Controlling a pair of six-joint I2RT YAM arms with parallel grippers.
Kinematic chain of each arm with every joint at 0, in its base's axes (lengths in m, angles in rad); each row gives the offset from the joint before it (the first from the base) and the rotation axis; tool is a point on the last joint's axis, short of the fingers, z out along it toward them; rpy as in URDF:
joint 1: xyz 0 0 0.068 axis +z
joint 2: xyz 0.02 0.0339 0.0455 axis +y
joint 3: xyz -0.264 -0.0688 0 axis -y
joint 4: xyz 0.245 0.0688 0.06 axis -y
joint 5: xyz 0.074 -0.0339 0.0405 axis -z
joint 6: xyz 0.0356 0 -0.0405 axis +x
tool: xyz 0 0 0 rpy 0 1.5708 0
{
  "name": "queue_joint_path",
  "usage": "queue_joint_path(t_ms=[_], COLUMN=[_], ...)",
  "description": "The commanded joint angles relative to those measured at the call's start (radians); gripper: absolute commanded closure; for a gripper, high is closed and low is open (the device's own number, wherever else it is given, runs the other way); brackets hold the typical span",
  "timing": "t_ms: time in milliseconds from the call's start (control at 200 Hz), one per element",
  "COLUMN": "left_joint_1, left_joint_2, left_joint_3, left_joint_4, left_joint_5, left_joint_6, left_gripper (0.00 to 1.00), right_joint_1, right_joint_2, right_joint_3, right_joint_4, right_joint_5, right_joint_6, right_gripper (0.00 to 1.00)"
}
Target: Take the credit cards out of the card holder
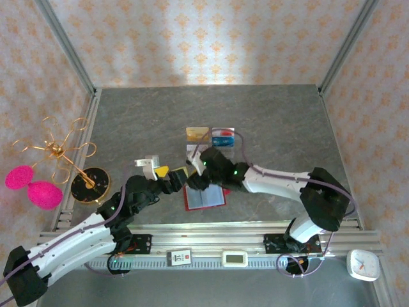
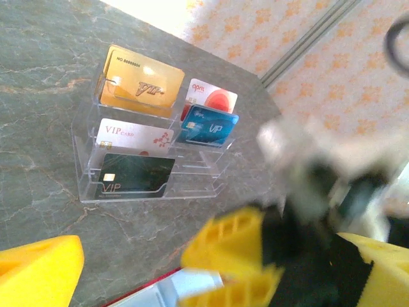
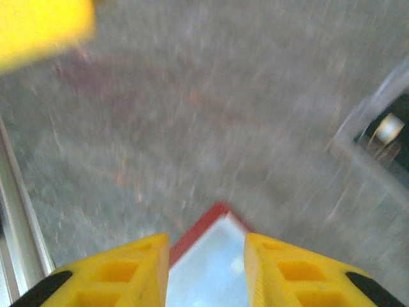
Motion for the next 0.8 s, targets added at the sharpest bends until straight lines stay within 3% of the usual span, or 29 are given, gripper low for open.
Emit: queue_joint_path(t_ms=[0,205,450,531,676,791], left_joint_1=[0.01,0.011,0.011,0.011,0.01,0.01], left_joint_2=[-0.027,-0.046,-0.072,-0.064,-0.028,0.016], left_joint_3=[-0.015,-0.019,-0.031,-0.029,-0.034,-0.056], left_joint_4=[-0.016,-0.081,-0.108,-0.118,-0.118,-0.078], left_joint_5=[-0.01,-0.033,-0.047,-0.043,-0.025,0.01], left_joint_6=[-0.033,-0.053,-0.065,-0.061,-0.063,-0.082], left_gripper=[0.03,0.07,0.12,0.15,0.24,0.36], right_joint_1=[0.072,0.181,0.208,0.212,0.212,0.209], right_joint_2=[0.004,0.107,0.204,0.223,0.223,0.183], right_joint_3=[-0.032,-0.006,0.034,0.033,0.011,-0.024], right_joint_4=[0.019,0.003,-0.041,-0.056,-0.036,0.038], right_joint_5=[0.164,0.269,0.362,0.367,0.362,0.362], right_joint_6=[0.135,0.152,0.143,0.147,0.176,0.235], right_gripper=[0.65,0.64,0.66,0.74,0.98,1.0])
